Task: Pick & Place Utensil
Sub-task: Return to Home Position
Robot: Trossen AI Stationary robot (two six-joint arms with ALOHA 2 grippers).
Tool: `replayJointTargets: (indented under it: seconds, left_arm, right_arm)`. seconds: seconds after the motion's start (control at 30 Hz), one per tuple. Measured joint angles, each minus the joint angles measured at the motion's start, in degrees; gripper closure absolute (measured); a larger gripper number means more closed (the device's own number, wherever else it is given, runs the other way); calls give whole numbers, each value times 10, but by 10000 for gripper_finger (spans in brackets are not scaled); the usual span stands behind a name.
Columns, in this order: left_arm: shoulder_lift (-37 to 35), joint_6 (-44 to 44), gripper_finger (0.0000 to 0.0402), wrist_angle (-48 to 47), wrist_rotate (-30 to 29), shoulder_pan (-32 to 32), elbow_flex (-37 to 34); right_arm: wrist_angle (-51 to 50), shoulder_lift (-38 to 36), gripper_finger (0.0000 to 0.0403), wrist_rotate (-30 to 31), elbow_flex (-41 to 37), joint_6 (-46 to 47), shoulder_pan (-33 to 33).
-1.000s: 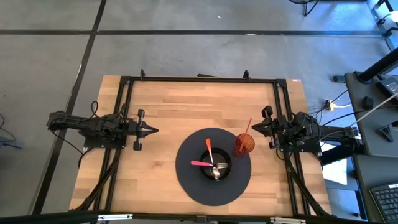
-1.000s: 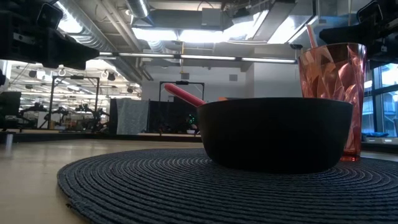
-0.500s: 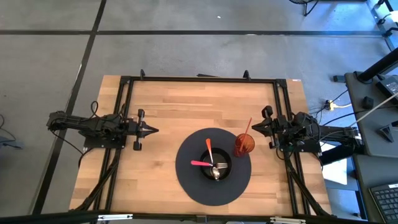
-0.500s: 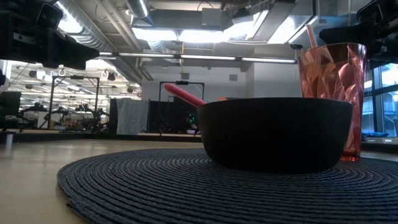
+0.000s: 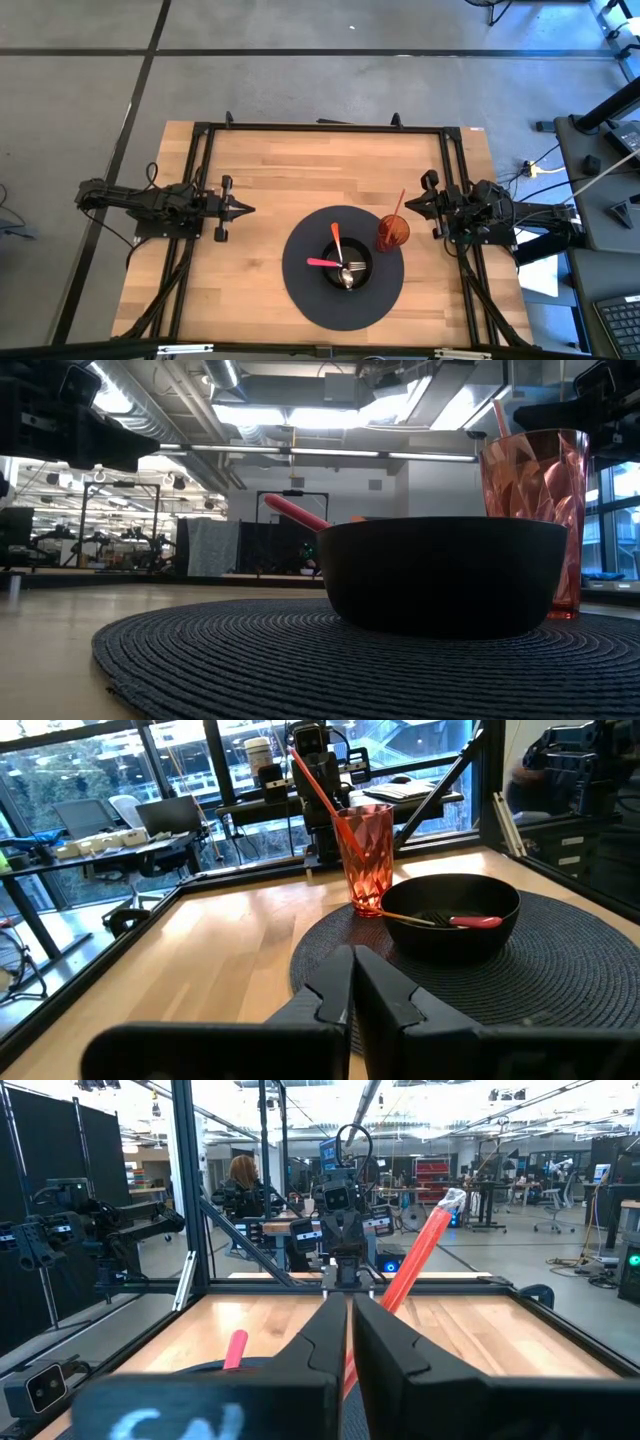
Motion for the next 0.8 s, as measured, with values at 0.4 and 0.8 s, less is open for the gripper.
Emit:
replayJointTargets:
  seconds: [0.4,0.8]
  left_arm:
    - [0,0,396,0,0,0,0]
    - [0,0,396,0,0,0,0]
  right_arm:
    - [0,0,379,0,0,0,0]
    - [0,0,379,0,0,0,0]
